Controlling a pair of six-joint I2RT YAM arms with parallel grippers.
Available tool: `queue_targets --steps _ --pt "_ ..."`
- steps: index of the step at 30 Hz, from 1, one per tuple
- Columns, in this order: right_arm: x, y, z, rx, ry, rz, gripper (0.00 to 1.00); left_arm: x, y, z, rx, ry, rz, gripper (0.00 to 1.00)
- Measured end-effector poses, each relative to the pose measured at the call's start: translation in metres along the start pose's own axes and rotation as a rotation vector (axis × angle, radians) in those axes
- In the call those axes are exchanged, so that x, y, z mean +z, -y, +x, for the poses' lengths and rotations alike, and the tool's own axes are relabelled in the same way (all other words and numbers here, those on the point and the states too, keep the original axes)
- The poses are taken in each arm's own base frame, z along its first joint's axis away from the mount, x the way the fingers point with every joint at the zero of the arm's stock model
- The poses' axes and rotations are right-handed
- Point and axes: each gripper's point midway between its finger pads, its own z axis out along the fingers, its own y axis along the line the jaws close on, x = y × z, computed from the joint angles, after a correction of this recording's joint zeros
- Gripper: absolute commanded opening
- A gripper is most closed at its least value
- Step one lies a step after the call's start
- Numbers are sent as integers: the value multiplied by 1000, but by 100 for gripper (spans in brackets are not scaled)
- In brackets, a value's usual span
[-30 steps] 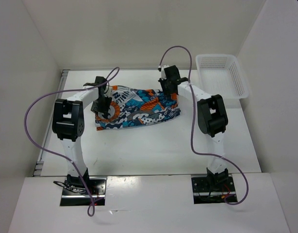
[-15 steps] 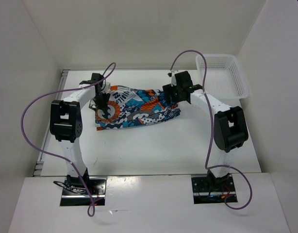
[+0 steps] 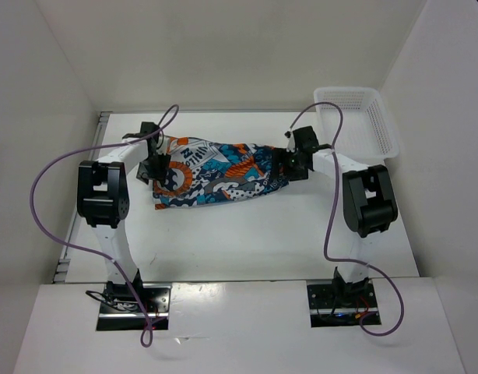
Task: Fold and stack the shorts
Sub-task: Fold the shorts
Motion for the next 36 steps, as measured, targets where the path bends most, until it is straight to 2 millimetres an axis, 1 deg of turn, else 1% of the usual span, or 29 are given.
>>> queue_targets --steps 3,4,6,8,9,10,13,14,16,17,18,24,28,31,33,36 --pt "12 -3 10 41 -36 -32 83 2 1 6 2 -15 1 63" --pt "16 -4 14 51 -47 -40 80 3 1 6 2 -17 1 63" --pt "17 -6 12 70 -40 -53 78 3 1 7 2 -18 2 63" --pt "18 -8 11 90 -35 -56 73 4 1 9 3 -22 -2 63" --pt "19 -8 11 98 -33 -55 73 4 1 9 3 -24 -2 63" --pt "19 -8 11 106 -31 -55 64 4 1 10 3 -25 -2 63" --pt "21 -5 14 128 -30 -38 41 4 0 10 2 -25 -5 63" --pt "22 -3 15 135 -33 -32 24 4 0 10 2 -25 -5 63" --pt "25 -1 17 148 -38 -19 12 4 0 10 2 -25 -6 63" --pt "26 -1 17 152 -39 -19 3 4 -1 10 2 -25 -7 63" --pt "26 -1 17 155 -38 -17 0 4 -1 10 1 -25 -7 63" --pt "25 2 15 143 -27 2 0 5 -2 10 -2 -26 -7 64" --pt "18 6 11 92 -8 37 0 4 -2 10 -3 -25 -6 66" --pt "2 10 0 39 32 76 0 2 -1 8 -5 -25 7 66" --pt "-14 13 -9 0 68 105 0 -1 0 4 -8 -17 21 67" --pt "-43 16 -27 -67 140 154 0 -5 5 -3 -9 1 54 67"
